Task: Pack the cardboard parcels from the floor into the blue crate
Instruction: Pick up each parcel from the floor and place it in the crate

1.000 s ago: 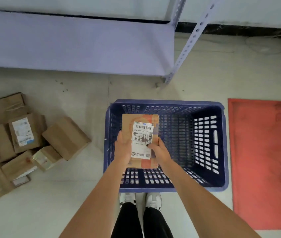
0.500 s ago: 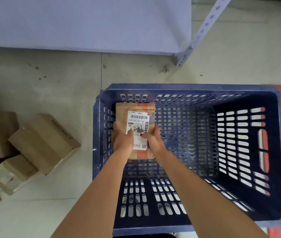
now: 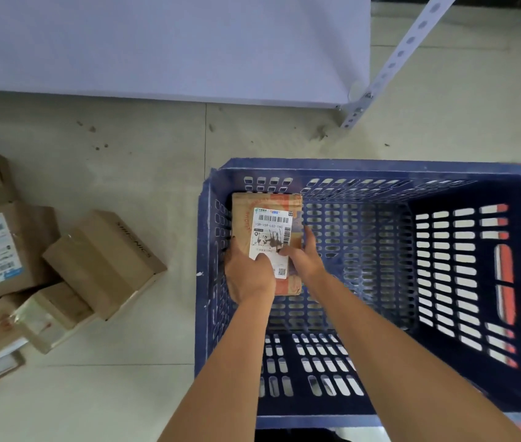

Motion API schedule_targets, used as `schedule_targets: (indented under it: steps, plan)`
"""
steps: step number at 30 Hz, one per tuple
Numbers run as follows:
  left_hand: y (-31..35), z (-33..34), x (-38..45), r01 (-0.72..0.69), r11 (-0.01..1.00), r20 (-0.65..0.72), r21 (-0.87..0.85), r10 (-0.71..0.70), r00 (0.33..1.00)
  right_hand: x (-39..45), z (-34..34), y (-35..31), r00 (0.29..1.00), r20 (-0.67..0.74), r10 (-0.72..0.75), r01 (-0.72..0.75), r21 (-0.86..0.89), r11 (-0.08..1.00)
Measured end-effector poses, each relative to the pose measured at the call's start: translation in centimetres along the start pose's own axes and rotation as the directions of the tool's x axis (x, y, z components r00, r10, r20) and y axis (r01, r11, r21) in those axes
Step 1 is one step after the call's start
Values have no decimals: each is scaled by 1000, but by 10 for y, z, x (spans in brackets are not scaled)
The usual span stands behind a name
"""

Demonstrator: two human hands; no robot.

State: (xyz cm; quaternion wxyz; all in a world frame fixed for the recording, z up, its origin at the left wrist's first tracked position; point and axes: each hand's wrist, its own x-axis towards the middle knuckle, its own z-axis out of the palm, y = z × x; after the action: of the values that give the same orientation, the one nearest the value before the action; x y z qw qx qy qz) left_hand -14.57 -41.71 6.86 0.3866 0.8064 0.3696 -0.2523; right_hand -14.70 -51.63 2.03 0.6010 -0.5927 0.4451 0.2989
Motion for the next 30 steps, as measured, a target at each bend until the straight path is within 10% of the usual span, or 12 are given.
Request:
schedule_targets:
  steps: [12,30]
  plan:
    - [66,-120,-104,25,847,213,-532,104,971,-171,-20,-94,965,97,-242,258,-205,944]
    - [-68,-360,-27,245,804,240,-542,-131,962,-266,220,-78,957,237,-167,227,-257,939]
